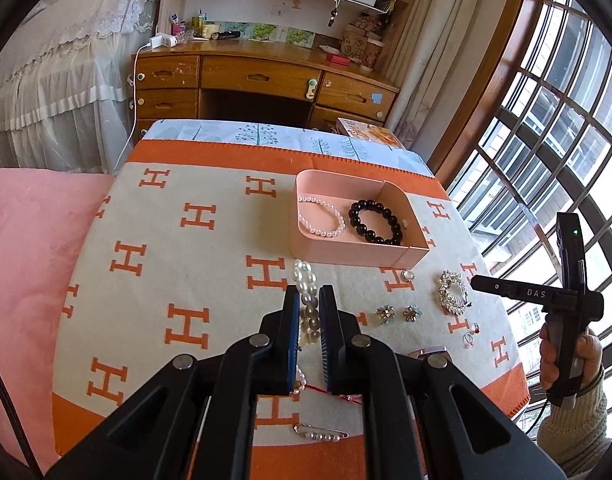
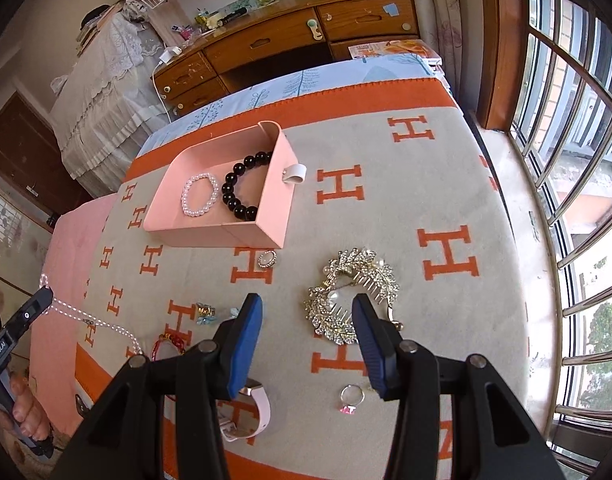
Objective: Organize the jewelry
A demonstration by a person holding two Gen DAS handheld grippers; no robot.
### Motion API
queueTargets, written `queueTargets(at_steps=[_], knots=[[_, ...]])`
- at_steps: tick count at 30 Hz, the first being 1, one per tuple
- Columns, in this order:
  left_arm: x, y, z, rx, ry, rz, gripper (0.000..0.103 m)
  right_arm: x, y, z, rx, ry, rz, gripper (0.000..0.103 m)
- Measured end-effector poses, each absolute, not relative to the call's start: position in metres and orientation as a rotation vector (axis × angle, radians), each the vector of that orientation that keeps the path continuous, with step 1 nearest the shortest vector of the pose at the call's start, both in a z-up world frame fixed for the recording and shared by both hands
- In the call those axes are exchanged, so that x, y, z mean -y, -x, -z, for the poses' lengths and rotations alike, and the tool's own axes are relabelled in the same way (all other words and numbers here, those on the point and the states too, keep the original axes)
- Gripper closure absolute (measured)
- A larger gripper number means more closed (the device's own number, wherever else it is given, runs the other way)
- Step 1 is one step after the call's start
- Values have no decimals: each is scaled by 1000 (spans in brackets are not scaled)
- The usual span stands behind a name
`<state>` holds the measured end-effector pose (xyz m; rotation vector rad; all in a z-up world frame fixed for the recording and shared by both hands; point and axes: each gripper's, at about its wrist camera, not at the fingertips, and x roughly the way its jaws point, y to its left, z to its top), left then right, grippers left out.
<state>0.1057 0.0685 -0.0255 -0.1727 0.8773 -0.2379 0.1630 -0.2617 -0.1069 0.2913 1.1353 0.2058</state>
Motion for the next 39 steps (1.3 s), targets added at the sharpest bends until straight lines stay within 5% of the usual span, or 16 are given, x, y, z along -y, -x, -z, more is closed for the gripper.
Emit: queueTargets(at_steps=[15,24,29,30,32,39], knots=[[-62,-122,0,-821,123,238,98,244,-191,145,-1297,-162,-221,56],[-67,-138,34,-925,108,235,97,213,-203,155,-1338,-21,-207,56],[-72,-151,74,-1037,94,250,76,200,-202,156,-1316,82,-180,56],[-72,-154,81,-1054,87,255,75,200,-201,155,-1304,88,-173,58],[-72,-157,96,-1098,69,286,74,201,-198,154,-1275,105,-151,78],[-69,-163,137,-1254,51,310,66,211,-188,154,-1248,31,-180,78]])
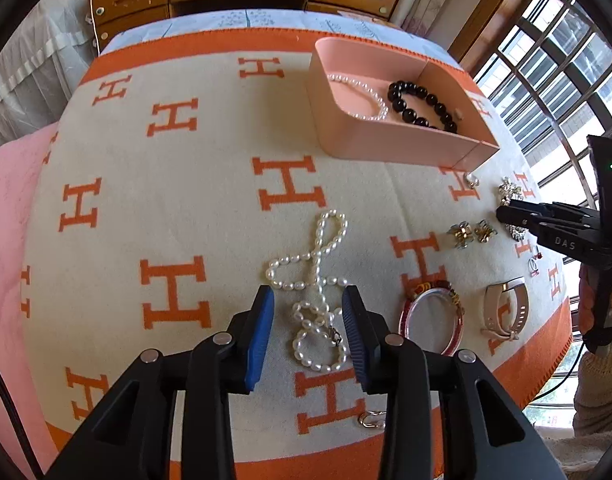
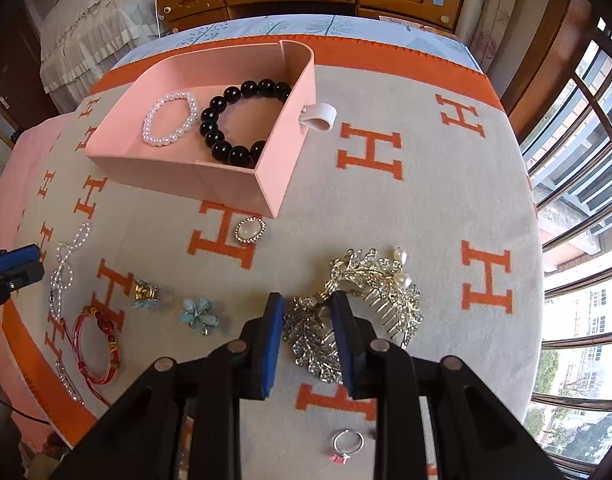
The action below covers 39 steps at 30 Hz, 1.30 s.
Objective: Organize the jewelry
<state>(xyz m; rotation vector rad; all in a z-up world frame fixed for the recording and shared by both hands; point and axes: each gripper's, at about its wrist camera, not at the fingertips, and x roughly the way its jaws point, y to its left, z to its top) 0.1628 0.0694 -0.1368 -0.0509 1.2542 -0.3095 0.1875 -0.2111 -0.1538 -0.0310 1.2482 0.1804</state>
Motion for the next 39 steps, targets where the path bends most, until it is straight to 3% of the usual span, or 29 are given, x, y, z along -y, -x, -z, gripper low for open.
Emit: queueTargets(at_steps=[2,18,19,20,22,27,31,39], knots=[[-71,-166,145,-1301,70,306,61,213,-188,154,-1251,4,-192,78],[-26,-180,156,-1427,-149,231,62,220,-189,154,-1239,-82,-246,80],[-24,-180,156,-1426,-157,226,66,220,-188,154,-1238,-85,-247,82],[-22,-181,155,-1423,-161,226,78,221,-188,154,-1237,-91,-248,84],[-19,-183,154,-1426,-150,227,92,224,-189,154,-1237,-112,-257,84],[-18,-185,151,-1402,-79,221,96,224,-187,155,-1224,-121,-268,86],[-28,-181,139,-1370,-1,212,96,229,-183,148,-1204,-155,-285,96],[-27,-166,74,-1198,35,241,96,233,-175,116,-1135,-175,-311,96]])
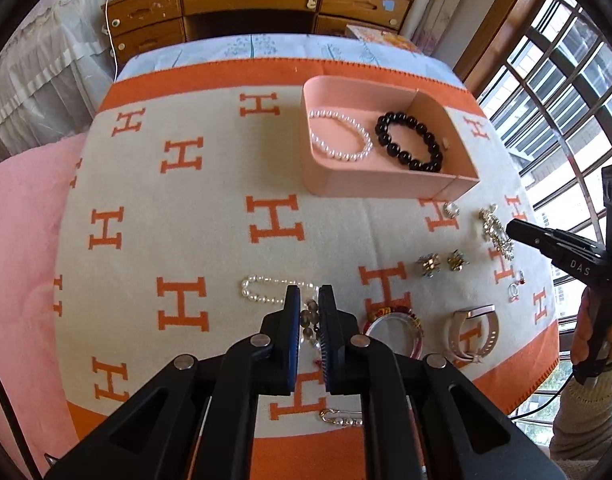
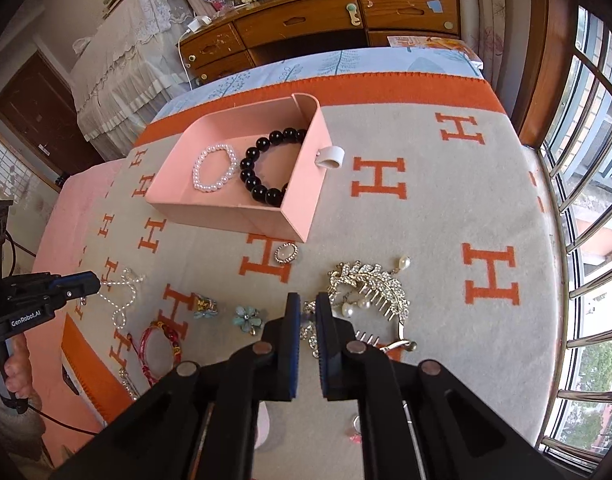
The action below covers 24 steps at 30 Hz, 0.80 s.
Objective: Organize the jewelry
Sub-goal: 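Lower the necklace into the box with the left tool while the right tool closes on the comb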
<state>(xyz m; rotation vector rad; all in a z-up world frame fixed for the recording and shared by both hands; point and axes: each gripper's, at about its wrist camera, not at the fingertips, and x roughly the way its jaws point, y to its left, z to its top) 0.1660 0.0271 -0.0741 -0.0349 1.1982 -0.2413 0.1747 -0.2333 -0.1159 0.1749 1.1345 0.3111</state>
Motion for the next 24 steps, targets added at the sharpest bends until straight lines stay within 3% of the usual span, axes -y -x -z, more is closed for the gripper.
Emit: queueTargets(at_steps=[10,12,14,15,24], knots=[[-25,-173,13,-1055,65,293,96,246,-190,136,-1268,-310,-293,94],[-22,-176,3,-1033,68,303,97,249,-192,143,-1292,-317,-253,86],[-18,-181,-9,-1008,73,311,97,250,-194,149,-1313,-334,-233,73],[-16,-183,-15,-995,74,315,97,250,-195,151,-1318,-344,-224,72],[-3,-211,-68,-887,93,332,97,227,-207,153,-1325,-240,-139,71]])
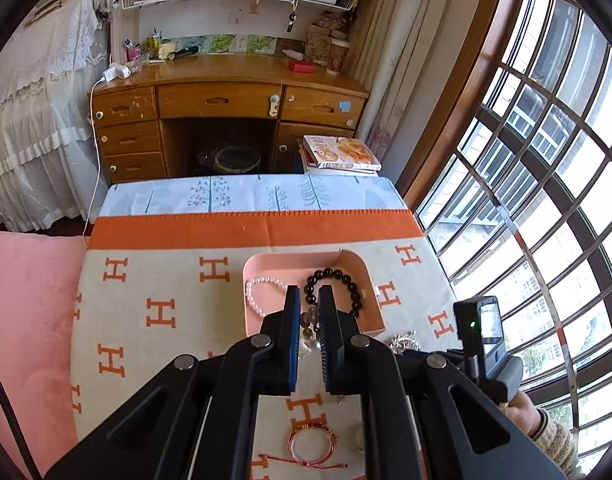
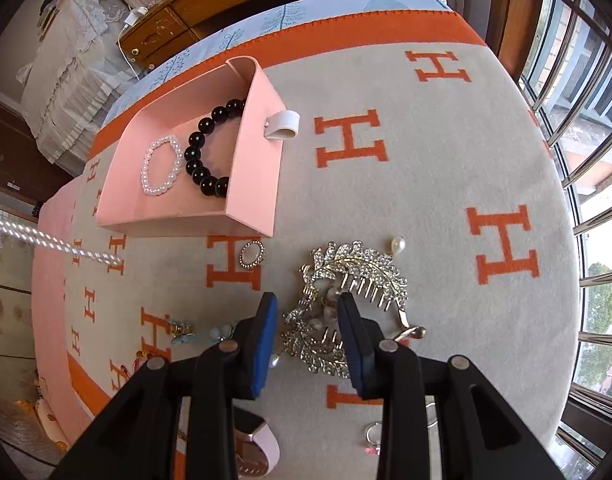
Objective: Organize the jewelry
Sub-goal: 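Lower the necklace into the box with the left tool while the right tool closes on the comb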
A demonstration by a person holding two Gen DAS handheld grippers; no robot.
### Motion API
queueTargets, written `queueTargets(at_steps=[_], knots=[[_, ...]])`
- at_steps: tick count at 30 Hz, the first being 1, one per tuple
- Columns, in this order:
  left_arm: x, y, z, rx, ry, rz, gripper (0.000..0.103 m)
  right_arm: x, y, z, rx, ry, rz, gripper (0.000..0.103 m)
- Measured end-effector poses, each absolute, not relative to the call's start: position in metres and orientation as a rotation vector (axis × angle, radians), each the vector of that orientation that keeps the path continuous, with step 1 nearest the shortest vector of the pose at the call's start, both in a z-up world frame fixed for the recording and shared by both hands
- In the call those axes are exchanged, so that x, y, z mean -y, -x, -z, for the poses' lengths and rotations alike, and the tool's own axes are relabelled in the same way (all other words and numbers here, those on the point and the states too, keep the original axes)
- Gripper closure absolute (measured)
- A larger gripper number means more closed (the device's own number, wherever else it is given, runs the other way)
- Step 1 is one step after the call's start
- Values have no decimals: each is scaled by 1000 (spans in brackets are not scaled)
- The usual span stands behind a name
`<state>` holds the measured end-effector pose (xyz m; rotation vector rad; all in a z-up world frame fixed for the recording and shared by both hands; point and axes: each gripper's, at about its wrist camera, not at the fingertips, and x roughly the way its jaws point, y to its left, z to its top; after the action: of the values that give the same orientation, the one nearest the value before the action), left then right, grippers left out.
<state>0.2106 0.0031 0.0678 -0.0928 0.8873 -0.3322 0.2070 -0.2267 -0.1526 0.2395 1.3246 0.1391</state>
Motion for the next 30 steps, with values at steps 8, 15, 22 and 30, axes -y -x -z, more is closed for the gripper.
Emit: queueTargets(at_steps=[8,15,22,30], knots=[[10,-242,-77,-845,86,345,96,196,-202,153,-1280,31,-87,72],[23,-271,-29,-893,43,323,96,194,-190,151,-1234,66,-128,83],[30,-292,23,-965,7,293,96,214,-182,132,-1198,-45,-165,84],[27,-297,69,-1042,-5,281,69,227,-184,89,-1115,-119,-201,100]])
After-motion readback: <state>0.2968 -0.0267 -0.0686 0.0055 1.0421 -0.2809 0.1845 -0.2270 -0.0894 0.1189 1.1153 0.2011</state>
